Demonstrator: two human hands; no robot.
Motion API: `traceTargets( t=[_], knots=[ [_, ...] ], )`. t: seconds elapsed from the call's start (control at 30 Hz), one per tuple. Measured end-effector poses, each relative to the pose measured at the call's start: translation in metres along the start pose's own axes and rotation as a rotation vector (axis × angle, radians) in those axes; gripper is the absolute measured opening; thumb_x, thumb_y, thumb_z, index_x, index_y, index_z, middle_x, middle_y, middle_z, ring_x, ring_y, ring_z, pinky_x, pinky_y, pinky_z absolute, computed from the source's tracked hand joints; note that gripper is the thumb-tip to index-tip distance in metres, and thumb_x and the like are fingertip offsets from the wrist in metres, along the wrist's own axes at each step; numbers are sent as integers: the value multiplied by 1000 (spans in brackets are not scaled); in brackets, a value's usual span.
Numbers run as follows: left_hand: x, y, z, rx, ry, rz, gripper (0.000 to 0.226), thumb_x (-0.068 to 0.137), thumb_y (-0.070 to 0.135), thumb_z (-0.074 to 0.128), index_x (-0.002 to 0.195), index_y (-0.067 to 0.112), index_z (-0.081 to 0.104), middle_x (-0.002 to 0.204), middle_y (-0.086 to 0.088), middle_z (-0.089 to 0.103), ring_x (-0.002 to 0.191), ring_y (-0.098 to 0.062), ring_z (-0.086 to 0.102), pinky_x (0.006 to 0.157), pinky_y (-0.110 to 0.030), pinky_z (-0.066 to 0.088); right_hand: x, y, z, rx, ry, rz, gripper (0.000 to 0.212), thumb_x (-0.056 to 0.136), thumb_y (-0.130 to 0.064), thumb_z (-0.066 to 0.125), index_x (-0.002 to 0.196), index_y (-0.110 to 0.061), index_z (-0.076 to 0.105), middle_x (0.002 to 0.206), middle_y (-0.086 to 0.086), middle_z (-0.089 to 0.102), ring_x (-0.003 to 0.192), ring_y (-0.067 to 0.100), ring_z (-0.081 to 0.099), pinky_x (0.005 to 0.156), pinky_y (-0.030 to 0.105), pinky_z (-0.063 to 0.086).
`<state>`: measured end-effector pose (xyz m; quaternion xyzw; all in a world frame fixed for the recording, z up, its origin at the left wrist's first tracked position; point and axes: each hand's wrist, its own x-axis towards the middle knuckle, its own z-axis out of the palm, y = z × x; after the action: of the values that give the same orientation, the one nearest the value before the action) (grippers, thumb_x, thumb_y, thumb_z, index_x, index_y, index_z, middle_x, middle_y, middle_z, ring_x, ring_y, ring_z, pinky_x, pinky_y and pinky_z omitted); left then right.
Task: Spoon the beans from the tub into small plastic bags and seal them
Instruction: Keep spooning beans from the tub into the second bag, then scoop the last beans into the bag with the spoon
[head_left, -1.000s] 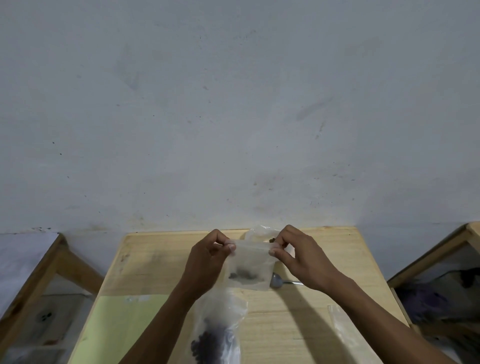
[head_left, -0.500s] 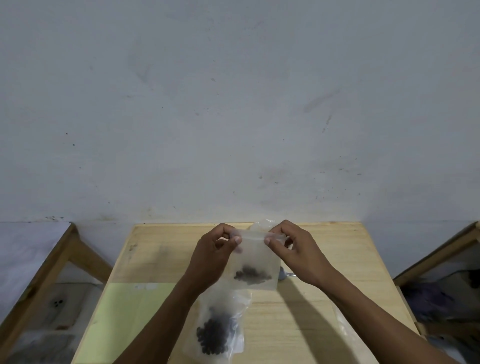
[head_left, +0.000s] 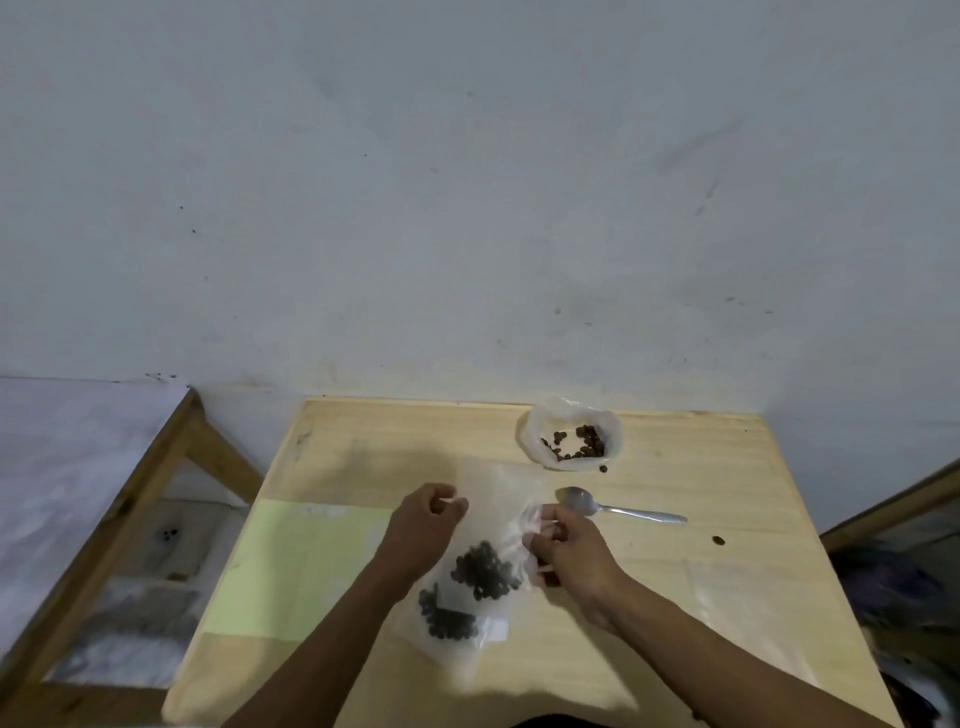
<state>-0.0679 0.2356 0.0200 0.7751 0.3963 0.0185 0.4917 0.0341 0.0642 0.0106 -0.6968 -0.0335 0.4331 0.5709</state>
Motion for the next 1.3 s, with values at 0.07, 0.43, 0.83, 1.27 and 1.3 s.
traceTargets(
  t=[0.07, 0.43, 0.83, 1.27, 1.3],
  knots=[
    [-8, -27, 6, 116, -76, -43, 35, 96, 33, 57, 129, 20, 58, 123, -3, 62, 104, -17, 61, 82, -26, 50, -6, 18, 6, -5, 8, 105, 12, 93, 9, 50, 96, 0, 57, 71, 15, 49, 48, 17, 45, 41, 21, 35],
    [-39, -57, 27, 37, -31, -121, 54, 93, 25, 55, 145, 20, 39, 132, -2, 55, 112, -18, 58, 90, -30, 51, 14, 51, 38, -362, -29, 93, 20, 81, -10, 53, 99, -14, 62, 87, 4, 67, 74, 16, 61, 58, 28, 53],
    [-27, -51, 25, -4, 64, -164, 50, 79, 25, 55, 128, 28, 48, 117, 2, 61, 109, -22, 61, 86, -34, 56, 33, 47, 44, -611, -111, 54, 50, 79, -37, 54, 123, -22, 38, 113, 10, 54, 96, 25, 59, 67, 31, 51],
    [5, 42, 109, -9, -119, 230, 28, 87, 7, 59, 112, 19, 60, 103, 2, 65, 90, -17, 62, 79, -24, 46, 6, 28, -143, -633, 481, -57, 60, 88, -19, 64, 143, -8, 43, 122, 18, 57, 103, 27, 59, 90, 31, 46],
    [4, 49, 123, -55, -251, 156, 25, 87, 9, 60, 109, 21, 60, 109, 0, 65, 90, -17, 62, 79, -26, 46, 3, 32, -160, -647, 511, -2, 63, 87, -22, 64, 144, -8, 43, 126, 20, 56, 106, 31, 60, 92, 36, 49]
  ],
)
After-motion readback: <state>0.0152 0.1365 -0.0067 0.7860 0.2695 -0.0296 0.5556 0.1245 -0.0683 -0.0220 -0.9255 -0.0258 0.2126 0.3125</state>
